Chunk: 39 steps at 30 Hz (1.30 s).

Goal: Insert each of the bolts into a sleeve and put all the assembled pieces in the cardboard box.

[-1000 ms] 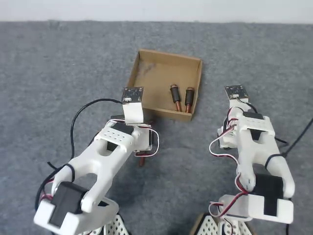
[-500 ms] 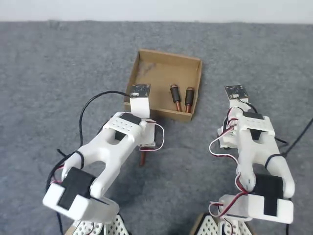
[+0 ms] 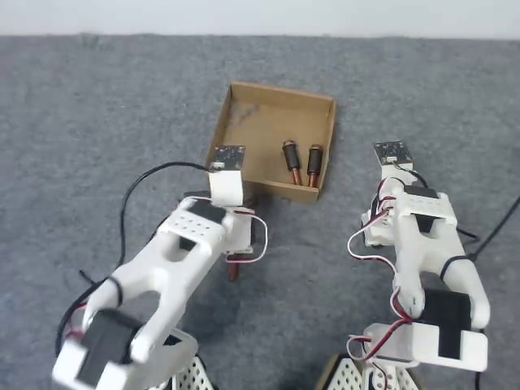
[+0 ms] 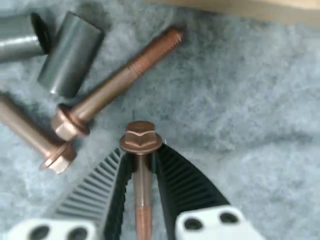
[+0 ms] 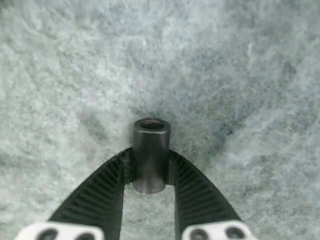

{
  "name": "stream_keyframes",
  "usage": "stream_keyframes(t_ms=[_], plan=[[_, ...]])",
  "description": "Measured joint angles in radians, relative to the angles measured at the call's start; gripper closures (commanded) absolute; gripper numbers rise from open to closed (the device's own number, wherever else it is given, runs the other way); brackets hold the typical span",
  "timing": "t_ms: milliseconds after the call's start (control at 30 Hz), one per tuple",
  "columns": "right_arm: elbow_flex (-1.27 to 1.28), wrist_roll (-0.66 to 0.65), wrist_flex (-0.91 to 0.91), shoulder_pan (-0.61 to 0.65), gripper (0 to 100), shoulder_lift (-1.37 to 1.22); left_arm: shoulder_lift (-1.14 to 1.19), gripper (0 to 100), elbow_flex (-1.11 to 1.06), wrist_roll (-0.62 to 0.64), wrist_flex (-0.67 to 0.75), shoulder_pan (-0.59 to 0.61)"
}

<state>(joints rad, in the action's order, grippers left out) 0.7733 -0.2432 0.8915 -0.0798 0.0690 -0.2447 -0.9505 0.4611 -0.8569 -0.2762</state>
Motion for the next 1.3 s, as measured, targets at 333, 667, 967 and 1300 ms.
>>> stream_keyframes(t_ms=[333,667,967,1300], plan=[[0.0,0.0,-0.002,0.0,99.1,0.0,-0.301,99,-0.158,0.003,0.0,0.196],[-0.035,0.0,-0.101,0.072,99.1,-0.003,-0.546,99,-0.422,0.005,0.198,0.334],[-0.038,0.0,-0.408,0.101,99.1,-0.003,-0.609,99,-0.448,0.005,0.21,0.341],[-0.038,0.0,-0.781,0.169,99.1,-0.005,-0.609,99,-0.448,0.005,0.21,0.341]])
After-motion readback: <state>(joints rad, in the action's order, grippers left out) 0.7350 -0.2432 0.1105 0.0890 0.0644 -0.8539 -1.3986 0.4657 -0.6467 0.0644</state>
